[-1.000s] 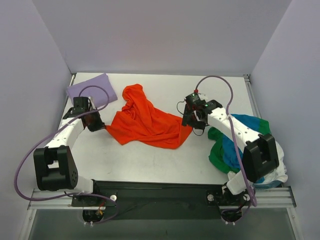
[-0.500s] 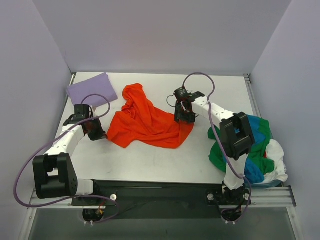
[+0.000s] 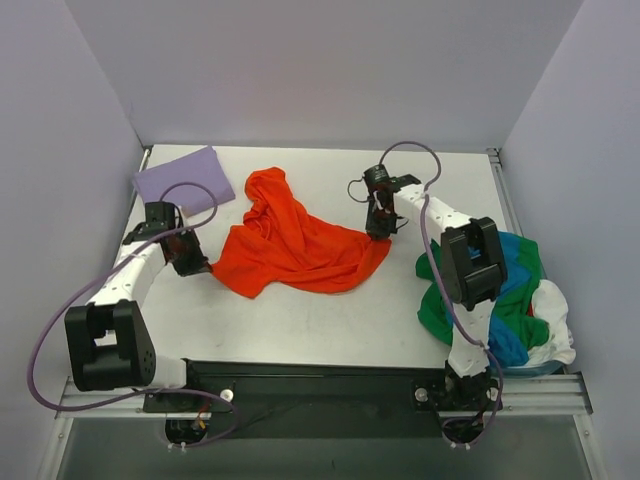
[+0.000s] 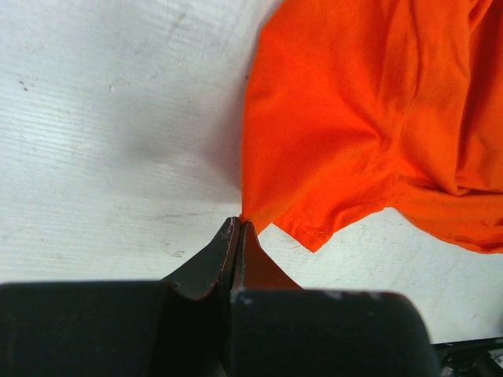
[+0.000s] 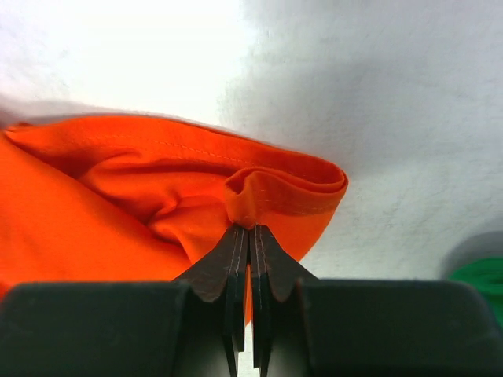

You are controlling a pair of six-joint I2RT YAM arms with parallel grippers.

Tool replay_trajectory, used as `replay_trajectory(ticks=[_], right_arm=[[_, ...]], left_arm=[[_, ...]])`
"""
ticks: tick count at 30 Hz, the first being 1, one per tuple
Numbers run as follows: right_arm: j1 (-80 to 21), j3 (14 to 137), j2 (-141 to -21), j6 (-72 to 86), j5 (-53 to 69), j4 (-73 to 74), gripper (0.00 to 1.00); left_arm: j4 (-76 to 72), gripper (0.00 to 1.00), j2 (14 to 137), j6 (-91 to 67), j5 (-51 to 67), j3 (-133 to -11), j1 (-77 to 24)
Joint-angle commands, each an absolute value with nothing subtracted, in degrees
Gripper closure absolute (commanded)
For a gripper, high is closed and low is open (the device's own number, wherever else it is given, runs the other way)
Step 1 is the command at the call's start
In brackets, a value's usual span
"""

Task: Fold and stack the t-shirts
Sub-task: Flatten out the tshirt

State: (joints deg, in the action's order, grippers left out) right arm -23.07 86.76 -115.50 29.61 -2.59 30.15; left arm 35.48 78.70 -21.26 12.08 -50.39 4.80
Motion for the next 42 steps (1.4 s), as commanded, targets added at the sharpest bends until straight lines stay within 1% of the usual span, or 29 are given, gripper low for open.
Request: replay_trajectory(ticks=[1,6,9,11,12,14,15,17,18,19,20,21,23,24,27,35,42], right_arm=[[-21.71,92.10,-111.37,28.22,-1.85,33.13,1.00],[-19.69,99.66,-107.15,28.12,-1.58,36.91,1.00],[-19.69,96.43,-100.66,29.61,-1.67,37.71,1.00],[-20.12,90.82,-93.72,31.89,-1.76,37.27,1.00],[-21.08,83.74,-88.73,32.60,-1.93,37.09,1.00],[-22.67,74.49,-83.70,34.36,-2.81,36.48,1.00],[-23.46,65.22,-81.58,35.93,-3.60,36.30,0.99],[-24.61,57.43,-76.74,37.61,-3.69,36.30,0.92],[-24.70,53.56,-74.47,39.44,-2.82,36.30,0.80],[-25.22,48.39,-73.23,40.16,-2.73,36.30,0.73],[-25.57,46.08,-71.91,41.12,-2.81,36.30,0.68],[-26.10,44.66,-69.37,41.92,-3.07,36.30,0.58],[-26.63,42.98,-67.51,43.06,-3.95,36.21,0.53],[-26.80,43.15,-66.98,42.98,-4.39,36.21,0.51],[-26.72,45.52,-69.07,41.40,-5.01,35.86,0.49],[-26.98,48.86,-76.28,38.94,-2.38,27.08,0.51],[-26.37,54.57,-86.81,36.30,-0.45,21.10,0.55]], left_arm=[[35.16,1.00,80.85,-20.39,13.18,-59.12,5.45],[36.56,1.00,82.97,-21.53,11.43,-70.47,7.55],[36.48,1.00,81.05,-23.29,9.67,-74.53,10.36],[36.30,1.00,79.20,-24.25,8.36,-73.49,13.35],[36.30,1.00,77.01,-24.52,8.00,-72.26,14.32],[36.47,1.00,74.63,-24.52,6.78,-69.45,16.52],[36.74,1.00,72.53,-24.43,6.59,-65.87,16.78],[36.91,1.00,70.85,-24.17,8.33,-61.81,16.70],[37.26,1.00,69.71,-24.17,9.22,-58.13,16.70],[37.44,1.00,69.18,-24.26,10.10,-56.01,16.70],[37.62,1.00,68.21,-24.17,11.41,-54.33,16.70],[37.53,1.00,67.68,-24.00,12.03,-52.75,16.70],[37.44,1.00,66.02,-23.29,13.53,-48.97,16.70],[37.35,1.00,65.74,-22.86,14.06,-48.09,16.79],[37.97,1.00,65.39,-22.06,15.03,-46.58,16.70],[37.62,1.00,65.66,-23.03,17.93,-46.05,16.79],[37.71,1.00,65.57,-23.29,18.63,-46.05,16.79]])
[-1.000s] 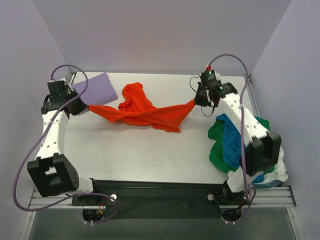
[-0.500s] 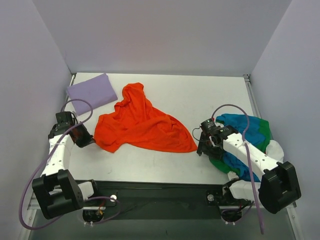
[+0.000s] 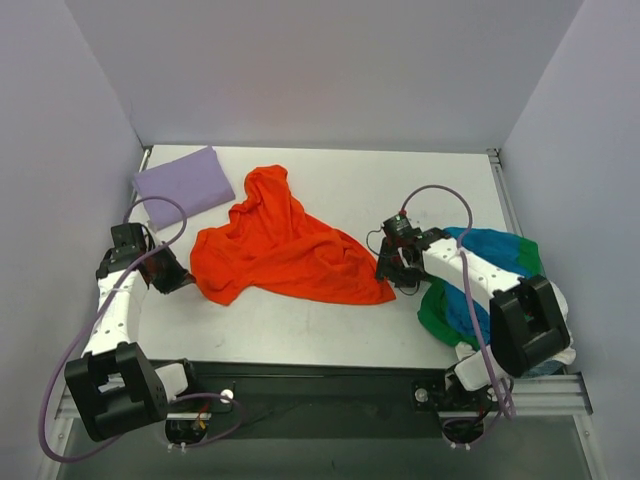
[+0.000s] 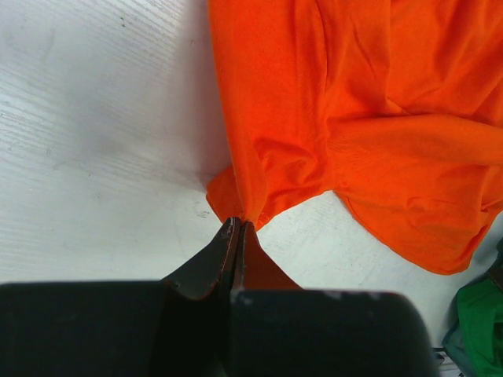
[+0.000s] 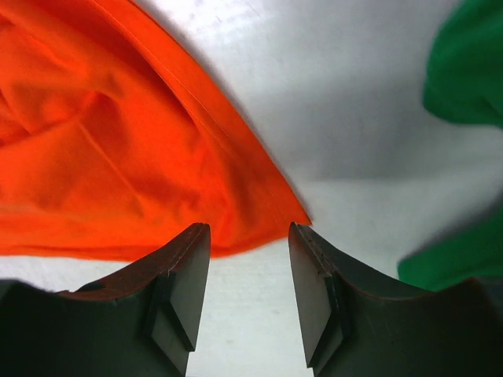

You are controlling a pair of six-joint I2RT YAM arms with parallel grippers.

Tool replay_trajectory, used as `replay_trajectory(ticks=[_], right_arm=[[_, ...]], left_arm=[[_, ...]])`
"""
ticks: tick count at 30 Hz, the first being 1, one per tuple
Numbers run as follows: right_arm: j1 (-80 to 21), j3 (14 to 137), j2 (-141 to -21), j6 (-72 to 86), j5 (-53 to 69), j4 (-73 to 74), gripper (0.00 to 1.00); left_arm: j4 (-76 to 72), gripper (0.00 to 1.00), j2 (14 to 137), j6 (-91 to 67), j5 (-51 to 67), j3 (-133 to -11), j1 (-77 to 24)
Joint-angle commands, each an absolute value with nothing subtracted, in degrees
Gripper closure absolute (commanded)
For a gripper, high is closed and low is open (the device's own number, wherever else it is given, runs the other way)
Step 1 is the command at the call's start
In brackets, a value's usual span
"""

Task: Fold and stack the t-shirts
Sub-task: Flatten out the tshirt

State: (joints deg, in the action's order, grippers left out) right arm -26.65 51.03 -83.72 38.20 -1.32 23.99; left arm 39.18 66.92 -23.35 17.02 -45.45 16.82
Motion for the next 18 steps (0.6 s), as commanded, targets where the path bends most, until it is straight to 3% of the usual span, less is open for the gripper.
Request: replay_trajectory(ticks=[1,9,18], right_arm=[[-26.28,56.32,-87.88,35.86,-0.44,20.75,0.55],[-26.28,59.77,-96.23,34.63,-0.53,21.71,0.56],[-26.10,58.19,-96.25,34.10,-2.28,24.43,0.57]], left_arm=[[37.79,1.00,65.48,-23.29,18.55,-46.05,16.70],[37.97,1.00,66.01,-23.55,17.76,-47.02,16.70],[38.06,1.00,67.85,-23.91,16.96,-49.13,16.79]])
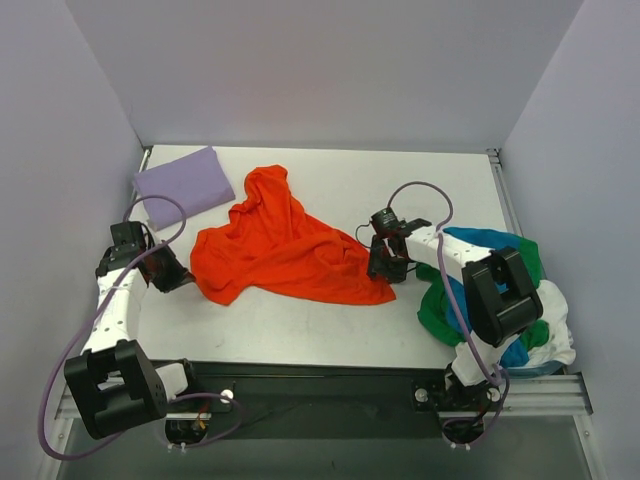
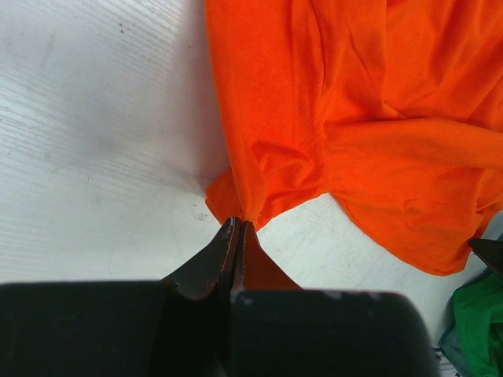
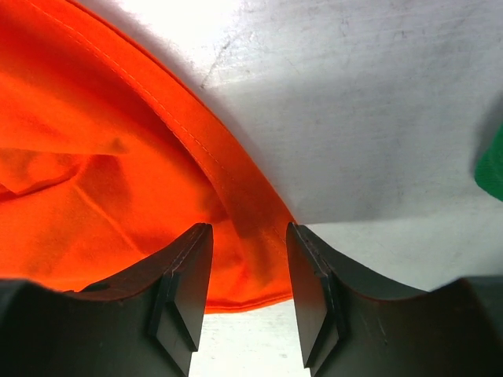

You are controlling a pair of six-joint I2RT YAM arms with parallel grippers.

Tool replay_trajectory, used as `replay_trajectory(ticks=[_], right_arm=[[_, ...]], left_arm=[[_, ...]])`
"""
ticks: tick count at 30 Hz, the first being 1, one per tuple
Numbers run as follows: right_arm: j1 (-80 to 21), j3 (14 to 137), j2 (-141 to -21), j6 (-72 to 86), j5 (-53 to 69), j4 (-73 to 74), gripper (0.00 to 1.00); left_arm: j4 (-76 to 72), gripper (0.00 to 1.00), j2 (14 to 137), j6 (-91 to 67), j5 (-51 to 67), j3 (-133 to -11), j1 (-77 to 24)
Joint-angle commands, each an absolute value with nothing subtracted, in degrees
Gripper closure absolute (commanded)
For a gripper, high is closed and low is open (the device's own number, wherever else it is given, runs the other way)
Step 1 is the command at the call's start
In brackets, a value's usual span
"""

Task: Fold and stack the t-shirts
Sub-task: Flatten out the tshirt

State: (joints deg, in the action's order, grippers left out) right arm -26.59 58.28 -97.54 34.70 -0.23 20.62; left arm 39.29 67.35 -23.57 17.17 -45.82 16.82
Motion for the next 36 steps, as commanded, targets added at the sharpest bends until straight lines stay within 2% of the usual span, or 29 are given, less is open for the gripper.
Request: replay_trajectory(ticks=[1,10,20,36], right_arm=[[-26.19,57.75,-95.46,34.19,-2.37,24.96,0.57],[-24.08,50.72,-85.52,36.21,-2.46,26.02,0.56],[-23.99,49.14,-88.94,37.61,-0.44,24.79,0.63],[-24.17,47.46,-92.37,37.97,2.11,22.59,0.67]], left_arm=[[38.06,1.00,67.94,-23.91,17.05,-49.48,16.79],[37.62,1.00,69.08,-23.99,17.14,-49.75,16.87],[37.18,1.00,70.05,-23.82,17.49,-50.10,16.79],[36.91,1.00,70.31,-23.73,17.31,-49.75,16.79]])
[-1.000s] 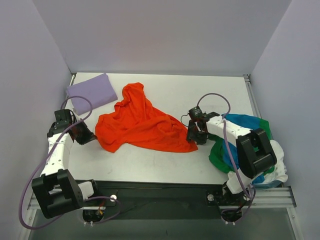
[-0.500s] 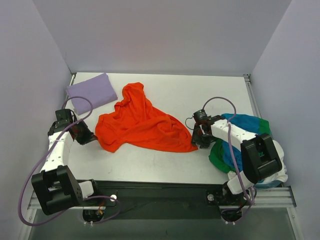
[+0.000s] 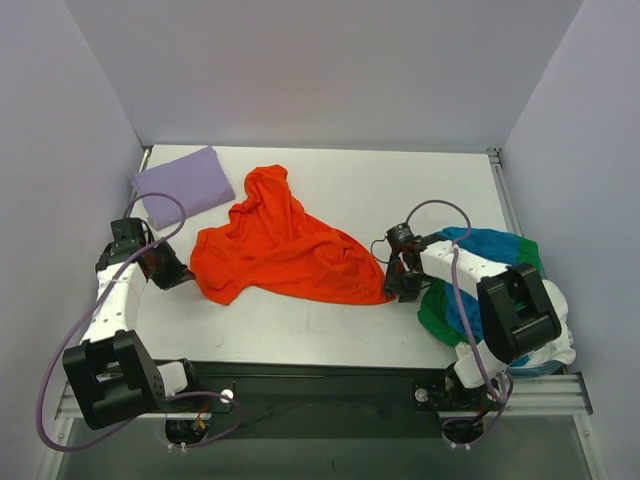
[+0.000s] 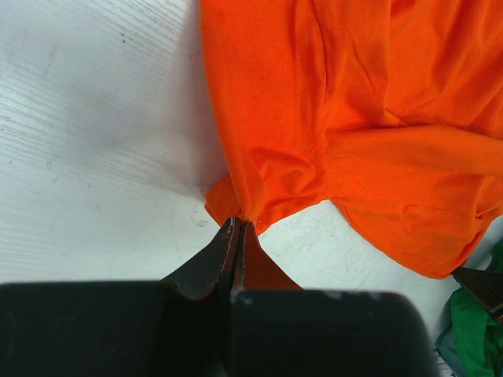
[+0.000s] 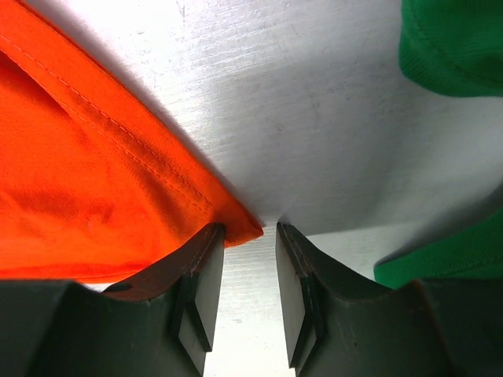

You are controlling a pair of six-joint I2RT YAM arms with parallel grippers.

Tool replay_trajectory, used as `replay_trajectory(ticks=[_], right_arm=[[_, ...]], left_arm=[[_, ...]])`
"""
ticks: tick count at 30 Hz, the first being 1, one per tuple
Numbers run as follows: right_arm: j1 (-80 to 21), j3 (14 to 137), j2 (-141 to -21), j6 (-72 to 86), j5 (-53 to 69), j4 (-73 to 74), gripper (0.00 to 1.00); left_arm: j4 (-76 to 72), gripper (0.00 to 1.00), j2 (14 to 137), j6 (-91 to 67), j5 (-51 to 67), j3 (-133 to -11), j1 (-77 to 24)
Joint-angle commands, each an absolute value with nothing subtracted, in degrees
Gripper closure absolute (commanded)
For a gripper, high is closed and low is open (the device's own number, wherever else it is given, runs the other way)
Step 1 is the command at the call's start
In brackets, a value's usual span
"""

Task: Fold and stack the t-shirts
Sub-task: Flatten out the tshirt

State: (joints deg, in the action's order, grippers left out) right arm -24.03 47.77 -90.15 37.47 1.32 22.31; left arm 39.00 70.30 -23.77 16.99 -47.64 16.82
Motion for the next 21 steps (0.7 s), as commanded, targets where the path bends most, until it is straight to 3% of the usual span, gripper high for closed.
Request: replay_trajectory(ticks=[1,7,11,21], right_arm=[[-24.17,47.46,-92.72,37.97,2.20,22.33,0.67],[-24.00,47.72,-95.27,37.44,3.16,21.10,0.79],[-24.08,49.13,-95.71,36.83,3.87,21.71,0.99],[-19.17,64.49,-83.68,33.14,3.08,37.41,1.00]], left_arm=[[36.91,1.00,70.23,-23.73,17.23,-49.75,16.87],[36.83,1.00,69.87,-23.73,16.96,-49.39,16.87],[36.83,1.00,69.87,-23.47,16.17,-49.31,16.79],[34.63,1.00,65.48,-32.76,17.05,-54.74,16.70]])
